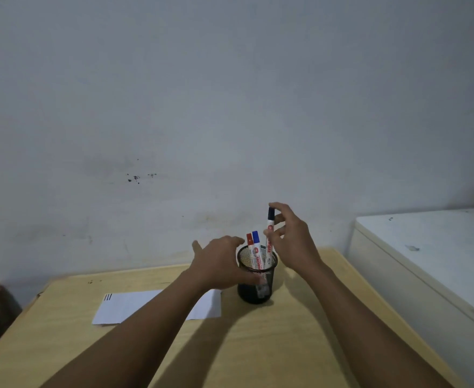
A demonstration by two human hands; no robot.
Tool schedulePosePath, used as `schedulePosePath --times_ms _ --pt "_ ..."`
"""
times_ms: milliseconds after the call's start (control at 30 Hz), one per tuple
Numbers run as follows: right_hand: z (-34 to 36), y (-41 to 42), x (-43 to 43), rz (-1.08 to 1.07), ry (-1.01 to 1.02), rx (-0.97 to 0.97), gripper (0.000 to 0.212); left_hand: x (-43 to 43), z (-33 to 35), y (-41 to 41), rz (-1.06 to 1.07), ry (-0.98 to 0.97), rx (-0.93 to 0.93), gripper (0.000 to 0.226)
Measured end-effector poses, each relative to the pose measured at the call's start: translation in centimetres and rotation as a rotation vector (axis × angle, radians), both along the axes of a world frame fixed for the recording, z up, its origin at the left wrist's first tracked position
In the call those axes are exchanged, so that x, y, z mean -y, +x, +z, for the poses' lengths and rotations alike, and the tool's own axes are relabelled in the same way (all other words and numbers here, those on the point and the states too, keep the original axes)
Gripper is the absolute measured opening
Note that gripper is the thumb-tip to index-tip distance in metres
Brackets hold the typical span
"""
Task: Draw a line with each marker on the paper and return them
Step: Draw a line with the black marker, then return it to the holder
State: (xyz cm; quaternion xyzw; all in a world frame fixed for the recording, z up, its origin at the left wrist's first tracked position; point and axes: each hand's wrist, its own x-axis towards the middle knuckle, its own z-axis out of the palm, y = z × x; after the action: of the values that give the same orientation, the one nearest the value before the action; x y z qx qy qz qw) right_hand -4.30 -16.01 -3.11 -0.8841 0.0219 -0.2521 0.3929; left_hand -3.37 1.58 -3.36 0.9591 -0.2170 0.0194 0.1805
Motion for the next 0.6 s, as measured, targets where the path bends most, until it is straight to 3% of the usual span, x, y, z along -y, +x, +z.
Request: schedulePosePath --times_ms 200,600 --pt "-2.4 0.9 -0.3 0.005 -0.091 -0.098 0.048 0.9 -1.3 1.3 -0.041 -0.014 -0.036 0.067" --pt "-3.2 2.1 0.1 0.025 -0.2 -0.212 0.037 0.8 -1.7 2.3 -0.09 0.05 -0.03 0.064"
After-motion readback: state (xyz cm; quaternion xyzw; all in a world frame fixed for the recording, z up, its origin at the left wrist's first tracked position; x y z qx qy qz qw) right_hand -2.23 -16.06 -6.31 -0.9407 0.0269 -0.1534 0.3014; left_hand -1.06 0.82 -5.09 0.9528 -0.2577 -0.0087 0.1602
